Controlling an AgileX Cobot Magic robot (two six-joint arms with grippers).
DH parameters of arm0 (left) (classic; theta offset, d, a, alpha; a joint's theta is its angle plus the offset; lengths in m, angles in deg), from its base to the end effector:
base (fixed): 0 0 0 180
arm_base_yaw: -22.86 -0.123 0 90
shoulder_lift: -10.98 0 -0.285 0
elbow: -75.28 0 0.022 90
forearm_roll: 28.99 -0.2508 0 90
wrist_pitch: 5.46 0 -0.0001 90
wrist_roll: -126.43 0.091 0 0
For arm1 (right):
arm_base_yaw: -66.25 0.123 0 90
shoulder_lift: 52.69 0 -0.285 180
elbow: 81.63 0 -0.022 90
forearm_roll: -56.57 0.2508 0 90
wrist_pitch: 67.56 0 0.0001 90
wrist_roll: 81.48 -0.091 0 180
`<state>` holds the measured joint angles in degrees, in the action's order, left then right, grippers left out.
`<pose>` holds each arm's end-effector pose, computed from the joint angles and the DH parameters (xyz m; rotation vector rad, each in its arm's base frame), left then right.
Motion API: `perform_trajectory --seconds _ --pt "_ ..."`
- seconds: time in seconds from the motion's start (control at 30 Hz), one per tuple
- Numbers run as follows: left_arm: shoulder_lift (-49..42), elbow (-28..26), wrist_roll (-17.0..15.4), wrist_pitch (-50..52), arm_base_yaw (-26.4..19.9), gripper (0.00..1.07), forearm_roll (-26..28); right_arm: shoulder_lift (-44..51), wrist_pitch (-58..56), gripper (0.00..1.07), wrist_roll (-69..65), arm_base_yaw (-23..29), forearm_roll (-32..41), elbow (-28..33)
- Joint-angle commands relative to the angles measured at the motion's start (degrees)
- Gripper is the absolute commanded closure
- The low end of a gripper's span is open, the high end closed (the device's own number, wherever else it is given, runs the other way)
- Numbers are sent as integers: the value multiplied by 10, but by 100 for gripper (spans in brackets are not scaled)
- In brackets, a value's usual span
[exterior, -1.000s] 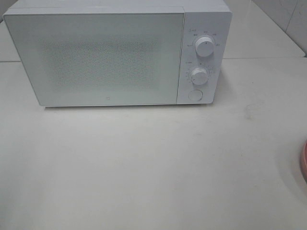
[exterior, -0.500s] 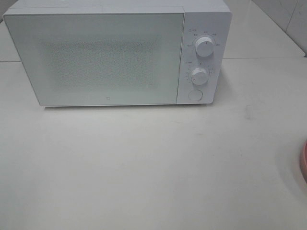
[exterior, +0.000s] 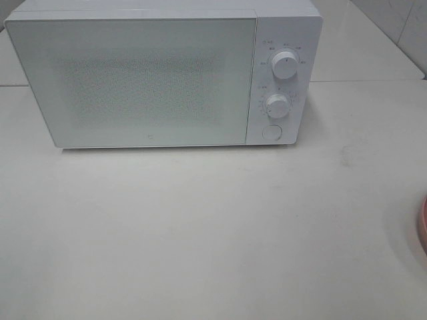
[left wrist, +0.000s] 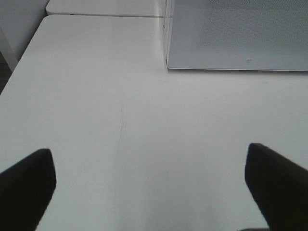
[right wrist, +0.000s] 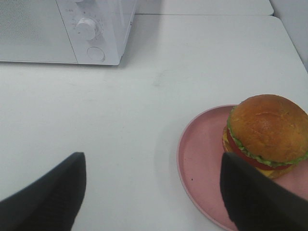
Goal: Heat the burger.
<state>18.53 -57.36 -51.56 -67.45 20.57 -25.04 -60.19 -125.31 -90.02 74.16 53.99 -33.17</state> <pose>-0.0087 -0.0059 0.2815 0.0001 2.0385 -0.0353 -0.0033 -0.0040 0.2822 0.0118 1.9862 0.1327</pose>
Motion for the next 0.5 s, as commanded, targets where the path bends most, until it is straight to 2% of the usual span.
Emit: perform_trajectory --seconds 0.03,0.5 --pt "-13 2 -5 6 -1 6 5 13 7 32 -1 -2 -1 2" --pt "-13 2 -5 6 -1 6 5 13 7 32 -1 -2 -1 2"
